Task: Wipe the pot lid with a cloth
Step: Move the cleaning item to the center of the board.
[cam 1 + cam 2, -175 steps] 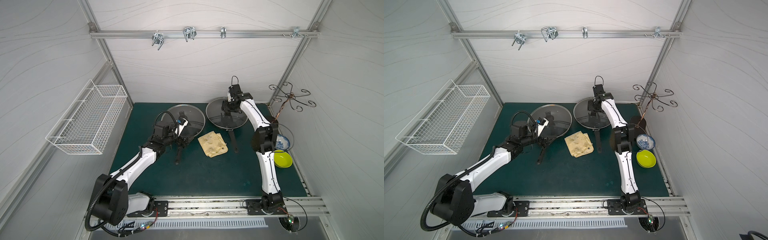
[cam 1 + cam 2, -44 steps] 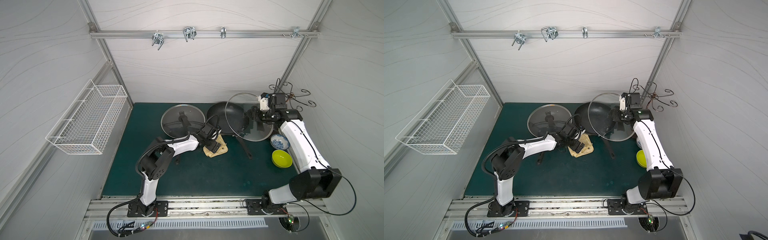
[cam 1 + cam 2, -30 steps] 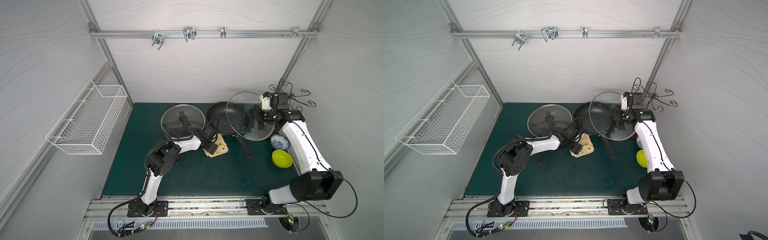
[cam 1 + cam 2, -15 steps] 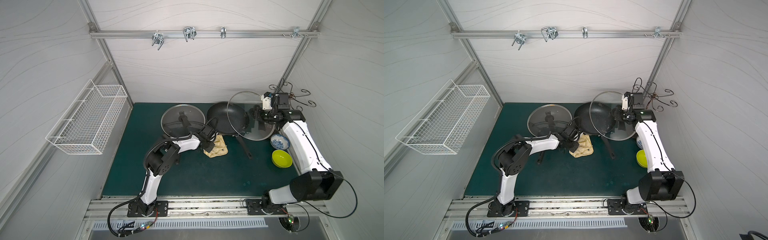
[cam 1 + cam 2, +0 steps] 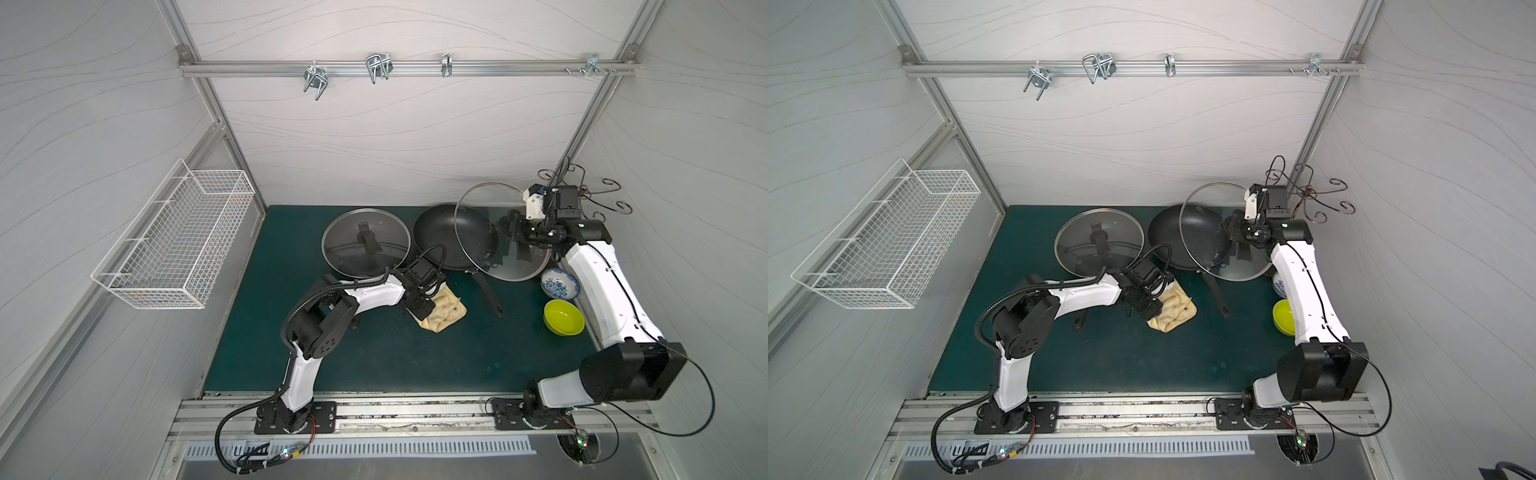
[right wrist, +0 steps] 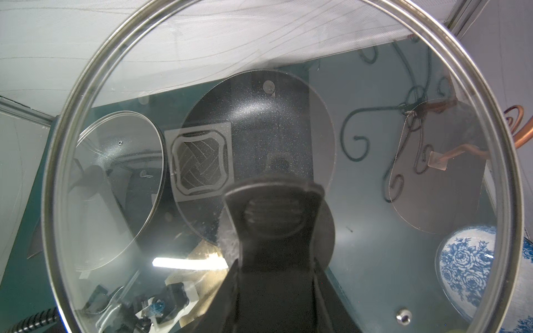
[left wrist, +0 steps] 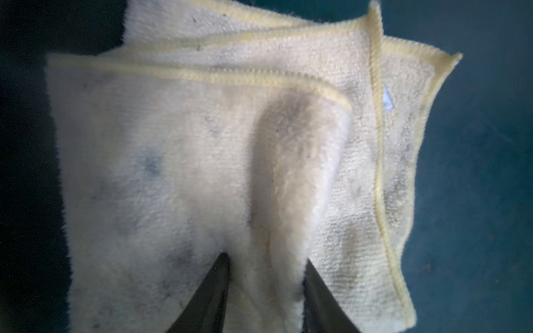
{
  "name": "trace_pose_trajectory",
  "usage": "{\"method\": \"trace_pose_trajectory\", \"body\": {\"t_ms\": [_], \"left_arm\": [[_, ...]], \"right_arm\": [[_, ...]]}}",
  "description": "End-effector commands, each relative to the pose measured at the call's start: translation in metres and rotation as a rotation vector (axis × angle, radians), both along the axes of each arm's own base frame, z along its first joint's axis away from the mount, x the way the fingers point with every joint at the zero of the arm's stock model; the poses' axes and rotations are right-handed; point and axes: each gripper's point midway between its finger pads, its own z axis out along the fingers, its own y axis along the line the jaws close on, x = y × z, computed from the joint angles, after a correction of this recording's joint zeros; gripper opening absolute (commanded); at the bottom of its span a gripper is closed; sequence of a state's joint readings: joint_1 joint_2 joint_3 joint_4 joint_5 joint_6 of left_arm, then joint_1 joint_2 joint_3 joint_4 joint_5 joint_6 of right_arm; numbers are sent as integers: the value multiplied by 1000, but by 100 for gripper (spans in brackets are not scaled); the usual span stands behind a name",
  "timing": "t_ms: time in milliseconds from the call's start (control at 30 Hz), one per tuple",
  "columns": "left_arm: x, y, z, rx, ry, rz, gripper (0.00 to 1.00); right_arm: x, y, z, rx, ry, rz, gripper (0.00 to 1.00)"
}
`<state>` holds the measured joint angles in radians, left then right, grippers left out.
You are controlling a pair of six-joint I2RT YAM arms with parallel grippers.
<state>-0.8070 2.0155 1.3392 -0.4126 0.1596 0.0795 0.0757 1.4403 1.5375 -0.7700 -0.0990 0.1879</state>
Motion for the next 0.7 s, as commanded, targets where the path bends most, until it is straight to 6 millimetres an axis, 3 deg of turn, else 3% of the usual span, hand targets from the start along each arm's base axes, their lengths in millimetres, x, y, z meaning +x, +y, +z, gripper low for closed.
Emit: {"method": "trace_pose_trajectory", "body": {"t_ms": [0, 133, 267, 500, 667], "left_arm": [[-42, 32, -28, 107, 145, -44, 38], [-62, 51, -16, 81, 123, -62, 43], [-57, 59, -2, 65, 38, -39, 58], [-34, 26, 25, -71, -38, -24, 78], [-15, 17, 21, -64, -112, 13, 86]], "right_arm": [[5, 1, 65, 33, -230, 5, 0], [5, 1, 62, 36, -225, 5, 0], [8, 4, 60, 54, -217, 10, 0], [9, 7, 55, 73, -203, 14, 0], [8, 7, 53, 72, -199, 15, 0]]}}
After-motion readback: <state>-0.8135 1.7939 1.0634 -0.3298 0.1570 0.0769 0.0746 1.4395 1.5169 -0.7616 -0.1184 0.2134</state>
